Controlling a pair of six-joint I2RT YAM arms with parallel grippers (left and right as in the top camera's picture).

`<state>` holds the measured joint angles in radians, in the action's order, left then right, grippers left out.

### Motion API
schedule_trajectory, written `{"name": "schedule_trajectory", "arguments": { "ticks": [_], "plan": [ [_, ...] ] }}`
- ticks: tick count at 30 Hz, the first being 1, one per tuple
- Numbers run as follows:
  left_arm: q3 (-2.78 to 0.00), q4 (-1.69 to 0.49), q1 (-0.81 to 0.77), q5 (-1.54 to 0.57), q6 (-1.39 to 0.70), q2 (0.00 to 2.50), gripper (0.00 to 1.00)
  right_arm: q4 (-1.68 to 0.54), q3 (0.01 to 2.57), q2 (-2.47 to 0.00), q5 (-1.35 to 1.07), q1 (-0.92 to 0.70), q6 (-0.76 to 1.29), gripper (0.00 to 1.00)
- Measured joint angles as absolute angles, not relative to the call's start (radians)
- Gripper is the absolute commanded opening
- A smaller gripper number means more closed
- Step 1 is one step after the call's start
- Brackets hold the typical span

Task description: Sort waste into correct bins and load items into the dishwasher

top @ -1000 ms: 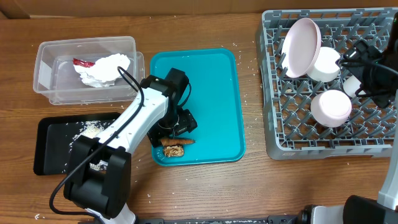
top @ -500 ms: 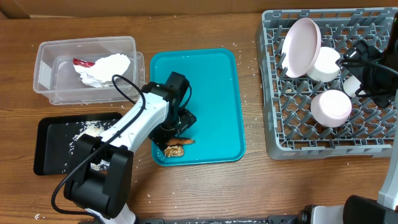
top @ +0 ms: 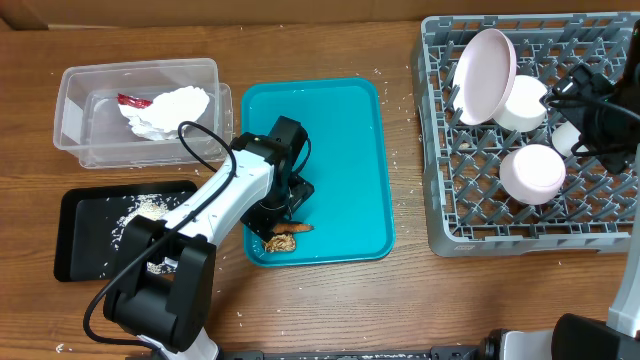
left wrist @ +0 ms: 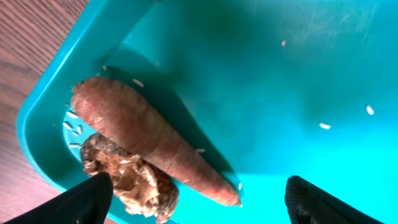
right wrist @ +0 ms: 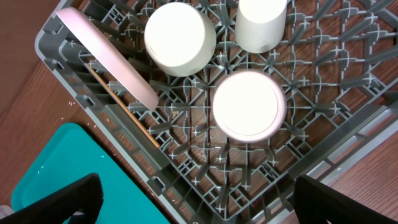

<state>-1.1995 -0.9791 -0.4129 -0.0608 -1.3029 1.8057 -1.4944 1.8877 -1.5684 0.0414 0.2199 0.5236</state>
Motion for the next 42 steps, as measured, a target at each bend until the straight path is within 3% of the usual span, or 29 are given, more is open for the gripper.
{"name": "schedule_trajectory", "arguments": {
  "ticks": [42],
  "plan": [
    [-1.092,-0.844,-0.432,-0.021,-1.370,1.806,0.85,-1.494,1.888,-1.568,0.041,0.220,0.523,1.00]
  ]
}}
